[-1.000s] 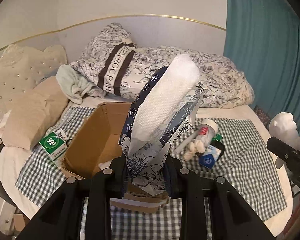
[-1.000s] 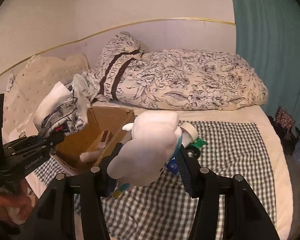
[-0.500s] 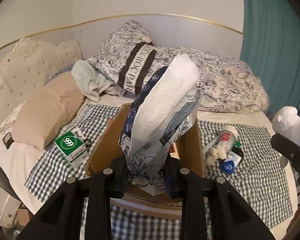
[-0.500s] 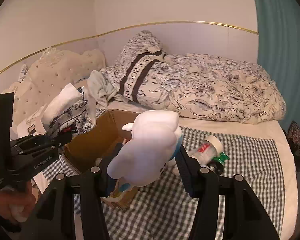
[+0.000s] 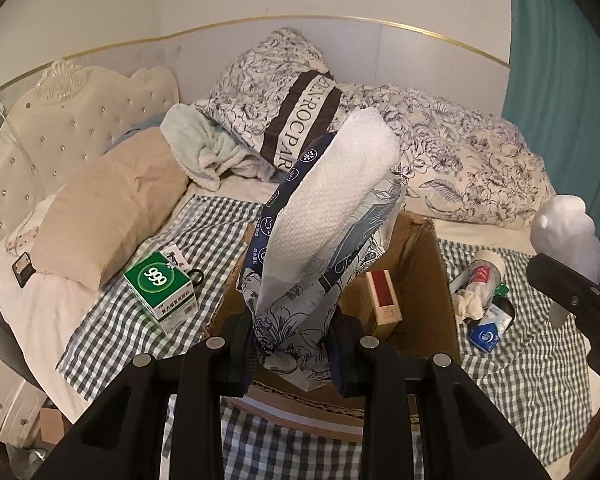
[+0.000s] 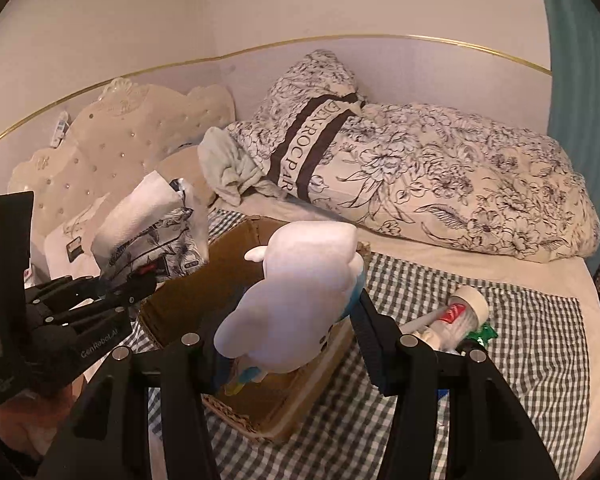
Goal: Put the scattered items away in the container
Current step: 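Carry the tissue pack and plush toy over the cardboard box with both tools, then open both tools to drop the tissue pack and plush toy into the box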
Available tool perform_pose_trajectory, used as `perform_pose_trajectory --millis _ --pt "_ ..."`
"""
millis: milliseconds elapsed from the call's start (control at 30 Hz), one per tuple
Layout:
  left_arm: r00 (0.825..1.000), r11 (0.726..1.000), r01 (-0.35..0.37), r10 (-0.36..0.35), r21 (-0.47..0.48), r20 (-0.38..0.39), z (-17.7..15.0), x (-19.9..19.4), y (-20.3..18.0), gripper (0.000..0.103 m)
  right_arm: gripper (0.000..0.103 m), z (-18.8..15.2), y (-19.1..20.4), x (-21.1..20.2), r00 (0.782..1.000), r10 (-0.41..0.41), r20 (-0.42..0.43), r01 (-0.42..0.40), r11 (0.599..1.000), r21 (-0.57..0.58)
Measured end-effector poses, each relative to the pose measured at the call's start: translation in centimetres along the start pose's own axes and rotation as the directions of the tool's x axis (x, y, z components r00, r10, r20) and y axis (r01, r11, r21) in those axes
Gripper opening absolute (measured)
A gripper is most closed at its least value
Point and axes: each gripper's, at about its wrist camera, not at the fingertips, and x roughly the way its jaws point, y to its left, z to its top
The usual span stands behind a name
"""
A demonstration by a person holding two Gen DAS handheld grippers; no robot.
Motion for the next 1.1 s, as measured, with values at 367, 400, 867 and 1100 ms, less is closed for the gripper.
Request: perform_pose_trajectory --millis 367,400,867,1100 --pt "0.993 0.999 0.025 -0.021 0.029 -0.116 -0.2 5.0 0.2 0.029 0.052 -0.7 1.2 5.7 0.996 -0.007 -0.093 0.001 0.998 -0.067" --pt "0.992 0.999 0.026 -0.022 0.031 -0.126 -0.3 5.4 0.2 0.029 0.052 -0.8 1.2 6.2 0.995 0.0 -0.104 -0.007 0.998 -0.067" --pt "0.979 0.999 0.017 -0.01 0.036 -0.204 -1.5 9.4 0.5 0.039 0.052 -2.6 2.5 11.9 0.972 0.021 -0.233 -0.05 0.992 -0.117" --pt "0.979 1.0 0.007 -0.007 -0.002 -0.202 -1.4 9.3 1.2 0.057 0.052 -3.4 2.7 12.7 0.964 0.026 -0.266 -0.061 0.991 -0.123"
